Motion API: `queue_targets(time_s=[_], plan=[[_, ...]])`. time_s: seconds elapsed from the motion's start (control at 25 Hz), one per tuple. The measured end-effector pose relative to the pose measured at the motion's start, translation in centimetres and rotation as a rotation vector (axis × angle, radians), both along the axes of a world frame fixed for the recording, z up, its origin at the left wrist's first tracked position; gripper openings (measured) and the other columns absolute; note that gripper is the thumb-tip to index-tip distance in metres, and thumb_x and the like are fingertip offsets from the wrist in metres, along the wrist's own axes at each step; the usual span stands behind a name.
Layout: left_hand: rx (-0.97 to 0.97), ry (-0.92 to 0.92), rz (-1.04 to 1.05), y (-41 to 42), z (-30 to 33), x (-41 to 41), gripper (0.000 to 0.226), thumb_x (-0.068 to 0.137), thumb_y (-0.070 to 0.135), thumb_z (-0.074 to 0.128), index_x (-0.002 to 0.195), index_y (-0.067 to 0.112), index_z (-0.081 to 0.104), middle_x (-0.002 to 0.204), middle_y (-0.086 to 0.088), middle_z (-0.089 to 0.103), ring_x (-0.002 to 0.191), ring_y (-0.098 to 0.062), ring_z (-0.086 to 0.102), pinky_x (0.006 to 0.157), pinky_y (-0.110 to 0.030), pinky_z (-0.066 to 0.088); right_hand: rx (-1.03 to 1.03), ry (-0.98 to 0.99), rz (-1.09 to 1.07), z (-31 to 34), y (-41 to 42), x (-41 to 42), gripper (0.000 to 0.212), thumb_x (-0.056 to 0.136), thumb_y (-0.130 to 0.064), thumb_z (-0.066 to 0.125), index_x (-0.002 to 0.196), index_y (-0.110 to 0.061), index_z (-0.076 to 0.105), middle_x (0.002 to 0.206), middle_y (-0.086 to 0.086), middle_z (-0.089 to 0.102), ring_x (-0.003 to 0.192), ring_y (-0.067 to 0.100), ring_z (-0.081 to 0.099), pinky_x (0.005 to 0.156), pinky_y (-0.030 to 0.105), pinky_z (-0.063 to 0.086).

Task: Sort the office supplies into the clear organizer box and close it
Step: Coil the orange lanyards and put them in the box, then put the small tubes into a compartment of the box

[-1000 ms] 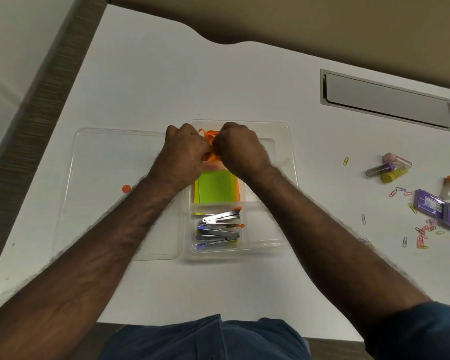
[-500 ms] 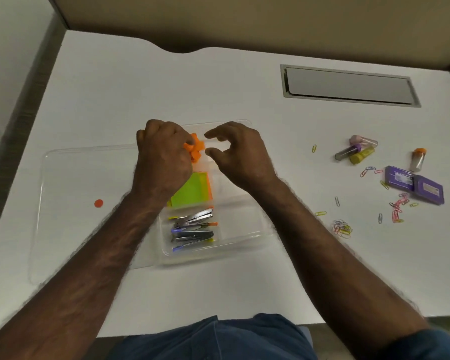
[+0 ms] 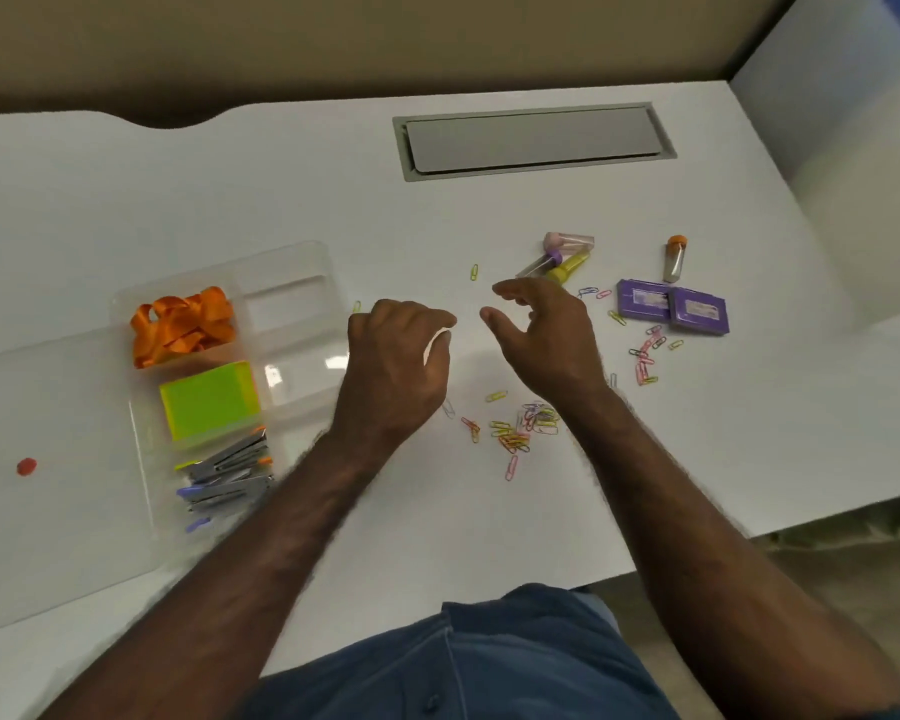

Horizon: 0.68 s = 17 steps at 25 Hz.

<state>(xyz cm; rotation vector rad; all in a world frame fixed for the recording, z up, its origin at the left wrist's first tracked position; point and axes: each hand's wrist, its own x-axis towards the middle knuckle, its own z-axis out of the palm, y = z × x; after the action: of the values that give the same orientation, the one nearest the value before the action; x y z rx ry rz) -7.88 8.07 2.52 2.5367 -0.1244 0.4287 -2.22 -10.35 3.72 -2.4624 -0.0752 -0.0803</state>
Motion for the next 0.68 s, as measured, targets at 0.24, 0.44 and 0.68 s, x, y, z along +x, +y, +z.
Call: queue_targets(time_s=[0.24, 0.44, 0.68], plan=[[0.011, 0.076, -0.043, -7.4, -0.6, 2.8, 0.022, 0.097, 0.027, 0.061, 0.115, 0.021, 0.073, 0.114, 0.002, 0.075, 0.111, -0.025, 0.065, 0.094, -0.043, 0.043, -0.149, 0.072, 0.015, -1.5, -8.0, 3.2, 0.043, 0.096, -0.039, 0.071, 0.136, -0.024, 0.062, 0.141, 0.0, 0.063, 0.127, 0.022, 0.057, 0.105, 0.037, 0.047], [0.103, 0.092, -0.07, -11.3, -1.5, 6.9, 0.025, 0.096, 0.021, 0.066, 0.12, 0.015, 0.07, 0.117, -0.005, 0.071, 0.111, -0.03, 0.063, 0.091, -0.044, 0.046, -0.237, 0.077, 0.132, -2.5, -11.5, 6.8, 0.053, 0.098, -0.016, 0.069, 0.149, -0.018, 0.053, 0.155, 0.004, 0.052, 0.144, 0.027, 0.044, 0.118, 0.04, 0.038], [0.184, 0.249, -0.055, -13.4, -2.8, 12.2, 0.039, 0.097, 0.02, 0.064, 0.134, 0.007, 0.061, 0.135, -0.013, 0.063, 0.125, -0.034, 0.057, 0.102, -0.047, 0.045, -0.398, 0.07, 0.349, -4.4, -12.5, 10.7, 0.069, 0.089, -0.008, 0.075, 0.152, -0.02, 0.049, 0.164, 0.005, 0.04, 0.154, 0.033, 0.031, 0.121, 0.05, 0.035]])
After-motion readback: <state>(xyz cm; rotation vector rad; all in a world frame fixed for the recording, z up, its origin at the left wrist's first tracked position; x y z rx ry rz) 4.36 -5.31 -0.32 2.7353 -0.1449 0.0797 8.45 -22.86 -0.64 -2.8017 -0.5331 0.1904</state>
